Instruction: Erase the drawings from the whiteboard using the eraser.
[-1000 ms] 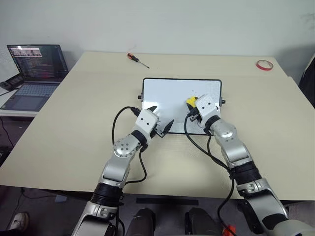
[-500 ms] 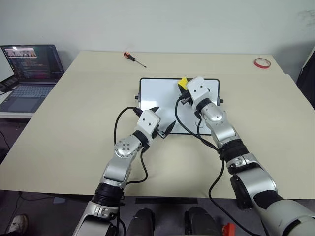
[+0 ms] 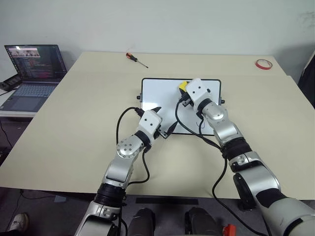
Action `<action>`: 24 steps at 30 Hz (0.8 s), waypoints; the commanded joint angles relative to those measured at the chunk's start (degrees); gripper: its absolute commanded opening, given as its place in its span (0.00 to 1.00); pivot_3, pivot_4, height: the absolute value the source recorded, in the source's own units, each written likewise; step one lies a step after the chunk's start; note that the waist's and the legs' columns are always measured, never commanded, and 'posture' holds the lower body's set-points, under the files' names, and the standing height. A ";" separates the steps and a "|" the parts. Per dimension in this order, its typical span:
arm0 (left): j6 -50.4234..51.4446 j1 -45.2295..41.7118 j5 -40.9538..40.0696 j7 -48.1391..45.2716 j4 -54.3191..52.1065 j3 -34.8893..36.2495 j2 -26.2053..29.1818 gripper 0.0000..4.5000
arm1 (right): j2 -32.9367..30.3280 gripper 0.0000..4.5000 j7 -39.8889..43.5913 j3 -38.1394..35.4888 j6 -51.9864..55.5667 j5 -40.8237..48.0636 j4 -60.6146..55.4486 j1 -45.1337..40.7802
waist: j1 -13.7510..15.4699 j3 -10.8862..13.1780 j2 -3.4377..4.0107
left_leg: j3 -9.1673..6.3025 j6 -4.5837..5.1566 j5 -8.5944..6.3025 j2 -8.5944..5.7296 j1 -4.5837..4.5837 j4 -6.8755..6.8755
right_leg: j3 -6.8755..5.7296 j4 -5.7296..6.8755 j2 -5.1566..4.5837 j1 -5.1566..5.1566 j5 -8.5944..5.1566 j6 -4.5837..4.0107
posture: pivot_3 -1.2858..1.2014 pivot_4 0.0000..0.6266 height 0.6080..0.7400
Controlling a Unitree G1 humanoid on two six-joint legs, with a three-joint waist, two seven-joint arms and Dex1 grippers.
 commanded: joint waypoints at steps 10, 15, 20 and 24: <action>-1.10 -1.10 -0.29 0.11 -1.31 -0.22 -0.53 1.00 | -5.02 0.28 1.26 -1.82 12.06 -0.25 -15.20 14.26 | 0.21 -0.03 -0.04 | -0.11 0.00 0.00 -0.04 0.05 0.04 | -0.02 -0.03 -0.03 0.15 0.01 0.01 | 0.52 0.24 1.00; -1.23 -0.79 -0.45 -0.18 -1.08 -0.49 -0.77 1.00 | -5.67 0.28 0.95 -2.16 15.34 -0.24 -21.27 19.75 | 0.31 -0.05 -0.06 | -0.18 0.00 0.00 -0.06 0.06 0.05 | -0.04 -0.05 -0.04 0.21 0.01 0.02 | 0.52 0.24 1.00; -1.52 -1.64 -0.58 -0.64 0.14 -0.64 -0.98 1.00 | -5.53 0.28 0.96 -2.15 17.57 -0.26 -24.65 21.47 | 0.26 -0.05 -0.06 | -0.17 0.00 0.00 -0.05 0.11 0.04 | -0.07 -0.08 -0.03 0.25 0.02 0.04 | 0.52 0.24 1.00; -1.58 -1.82 -0.66 -0.92 0.19 -0.86 -1.07 1.00 | -4.59 0.28 0.95 -3.29 16.93 1.73 -26.74 21.65 | 0.27 -0.05 -0.06 | -0.21 0.00 0.00 -0.06 0.10 0.04 | -0.09 -0.12 -0.03 0.29 0.02 0.05 | 0.52 0.24 1.00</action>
